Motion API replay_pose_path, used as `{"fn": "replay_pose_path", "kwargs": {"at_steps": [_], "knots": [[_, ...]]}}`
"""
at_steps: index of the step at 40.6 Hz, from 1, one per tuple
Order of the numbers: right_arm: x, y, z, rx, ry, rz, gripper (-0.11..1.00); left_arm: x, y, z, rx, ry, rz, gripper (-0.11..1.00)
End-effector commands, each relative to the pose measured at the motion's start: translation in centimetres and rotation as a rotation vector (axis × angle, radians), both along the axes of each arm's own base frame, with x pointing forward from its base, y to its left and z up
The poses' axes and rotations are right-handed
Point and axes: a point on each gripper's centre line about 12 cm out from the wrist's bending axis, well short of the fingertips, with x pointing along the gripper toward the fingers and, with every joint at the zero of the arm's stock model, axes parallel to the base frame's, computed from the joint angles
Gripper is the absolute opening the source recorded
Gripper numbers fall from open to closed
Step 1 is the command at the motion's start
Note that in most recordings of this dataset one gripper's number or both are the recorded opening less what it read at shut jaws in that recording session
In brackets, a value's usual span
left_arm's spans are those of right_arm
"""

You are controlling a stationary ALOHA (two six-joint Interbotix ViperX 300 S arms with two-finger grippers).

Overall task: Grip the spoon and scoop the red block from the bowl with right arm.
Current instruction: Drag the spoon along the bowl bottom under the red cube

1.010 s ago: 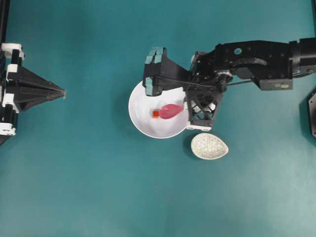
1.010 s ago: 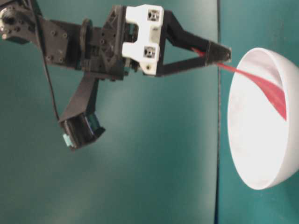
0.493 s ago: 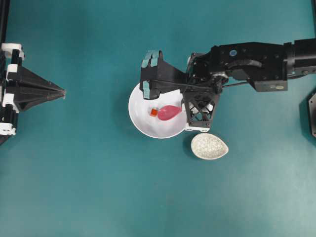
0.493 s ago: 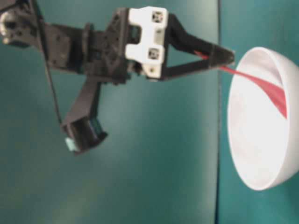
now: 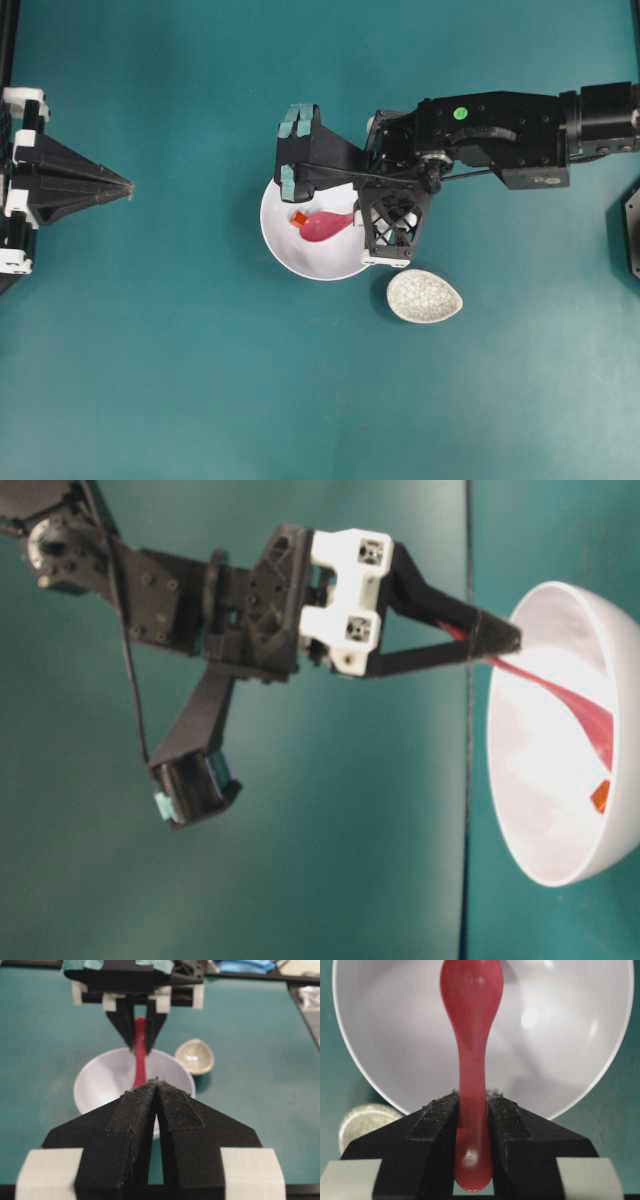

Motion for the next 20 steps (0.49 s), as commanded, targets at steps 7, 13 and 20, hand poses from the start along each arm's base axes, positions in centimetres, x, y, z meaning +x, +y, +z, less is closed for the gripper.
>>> {"fn": "replay_pose_path", "kwargs": {"at_steps": [7,13,20], "knots": [[0.3,-0.4,1.4,-0.001,-0.04,-0.021,0.22,0.2,0.0,0.4,0.003,-0.011,0.001,0.0],[0.3,-0.8,1.4,-0.004,-0.051,-0.03,0.22,0.2,0.0,0.4,0.003,-0.011,0.001,0.0],[0.5,-1.2,1.5,-0.016,-0.068,-0.038,0.22,0.2,0.0,0.4,0.003,-0.014,0.001,0.0]]}}
